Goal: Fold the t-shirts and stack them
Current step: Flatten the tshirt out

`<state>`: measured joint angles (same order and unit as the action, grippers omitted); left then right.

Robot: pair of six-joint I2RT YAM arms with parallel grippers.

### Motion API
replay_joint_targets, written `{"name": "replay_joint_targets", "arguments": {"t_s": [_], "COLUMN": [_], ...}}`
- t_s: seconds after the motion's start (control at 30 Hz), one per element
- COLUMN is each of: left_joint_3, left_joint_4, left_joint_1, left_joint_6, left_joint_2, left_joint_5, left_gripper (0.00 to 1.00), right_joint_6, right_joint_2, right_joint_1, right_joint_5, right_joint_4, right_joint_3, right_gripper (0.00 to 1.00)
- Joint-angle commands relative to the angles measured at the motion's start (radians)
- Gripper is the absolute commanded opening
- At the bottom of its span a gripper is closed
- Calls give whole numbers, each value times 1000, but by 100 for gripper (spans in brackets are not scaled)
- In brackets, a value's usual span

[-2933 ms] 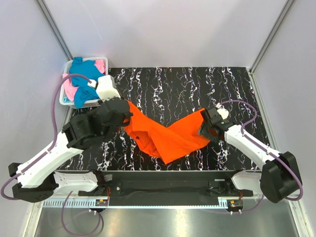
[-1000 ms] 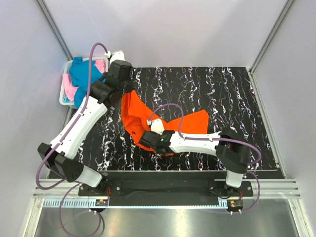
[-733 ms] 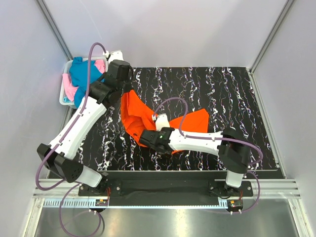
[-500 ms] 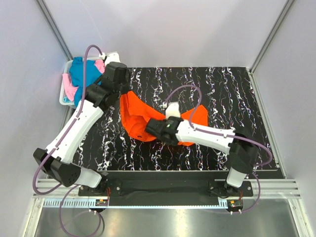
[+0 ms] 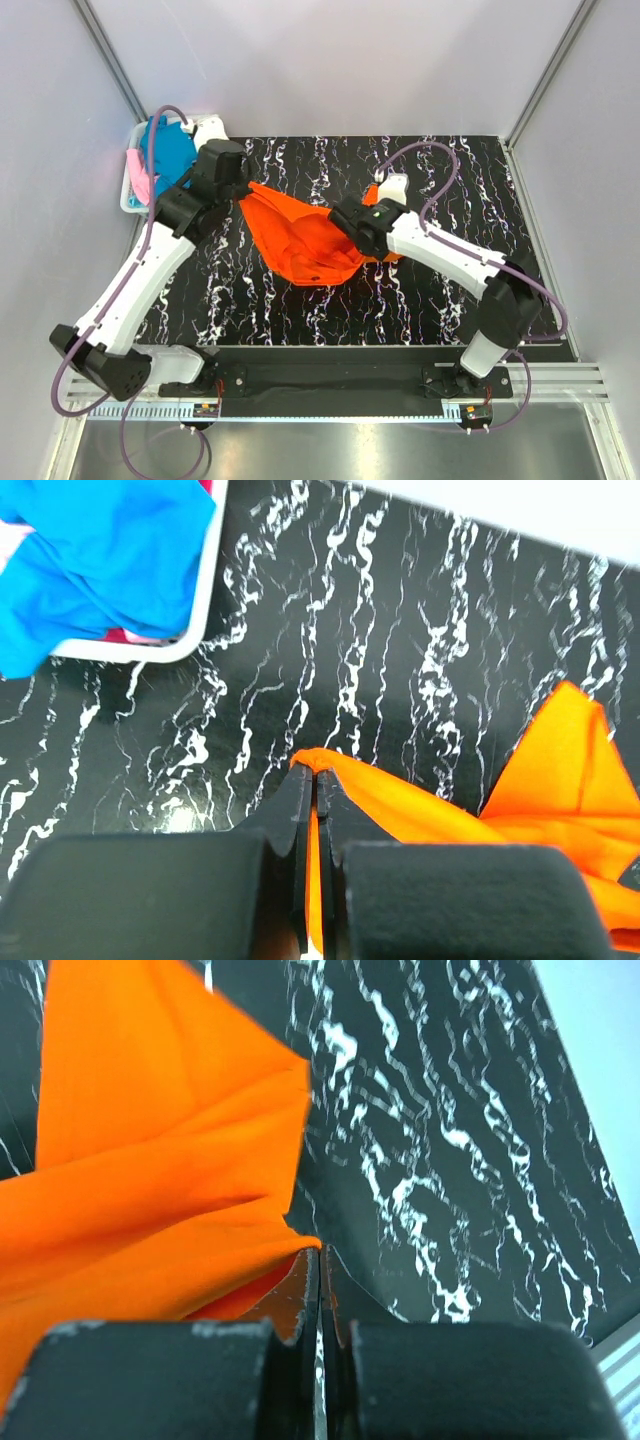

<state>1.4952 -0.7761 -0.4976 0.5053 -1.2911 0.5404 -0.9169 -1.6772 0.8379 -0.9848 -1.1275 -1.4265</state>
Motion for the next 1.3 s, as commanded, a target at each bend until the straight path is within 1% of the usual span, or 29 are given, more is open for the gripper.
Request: {"name": "replay_joint_targets", "arguments": {"t_s": [0.0, 0.07, 0.23, 0.33, 0.57, 0.73, 0.87, 0.97, 1.03, 1.07, 1.13, 1.17, 1.27], "left_joint_3": [60, 104, 186, 235, 341, 404, 439, 445, 435, 415, 393, 384, 367], "left_joint_4": [26, 12, -20, -34, -86, -130, -138, -131, -118, -103, -55, -49, -37], "left_joint_1": [8, 7, 7, 8, 8, 7, 7, 7, 5, 7, 7, 7, 7], "left_joint_6": [-20, -33, -62, -77, -86, -97, -99, -88, -71, -70, -51, -45, -5], "left_joint_2": [70, 78, 93, 110, 154, 203, 204, 139, 92, 43, -19, -83, -164], "left_joint_5": [87, 86, 26, -16, -98, -93, -8, 24, 24, 6, -11, -23, 9], "left_gripper": [0, 0, 0, 0, 0, 0, 0, 0, 0, 0, 0, 0, 0], "right_joint_6": [56, 97, 197, 245, 311, 319, 314, 283, 264, 224, 181, 132, 55], "right_joint_2": [83, 93, 122, 154, 263, 378, 421, 410, 381, 360, 286, 228, 145], "right_joint_1": [-40, -57, -60, -60, -59, -56, -56, -56, -56, -56, -57, -59, -80], "right_joint_5": [-110, -126, -176, -186, -126, -30, 26, 41, 28, 17, -11, -15, -9], "right_joint_4": [-23, -23, -20, -20, -17, -11, -5, 34, 58, 60, 60, 61, 58], "right_joint_3": [-83, -126, -242, -282, -293, -278, -250, -174, -111, -95, -60, -51, -23], "right_gripper": [0, 0, 0, 0, 0, 0, 0, 1, 2, 2, 3, 3, 2]}}
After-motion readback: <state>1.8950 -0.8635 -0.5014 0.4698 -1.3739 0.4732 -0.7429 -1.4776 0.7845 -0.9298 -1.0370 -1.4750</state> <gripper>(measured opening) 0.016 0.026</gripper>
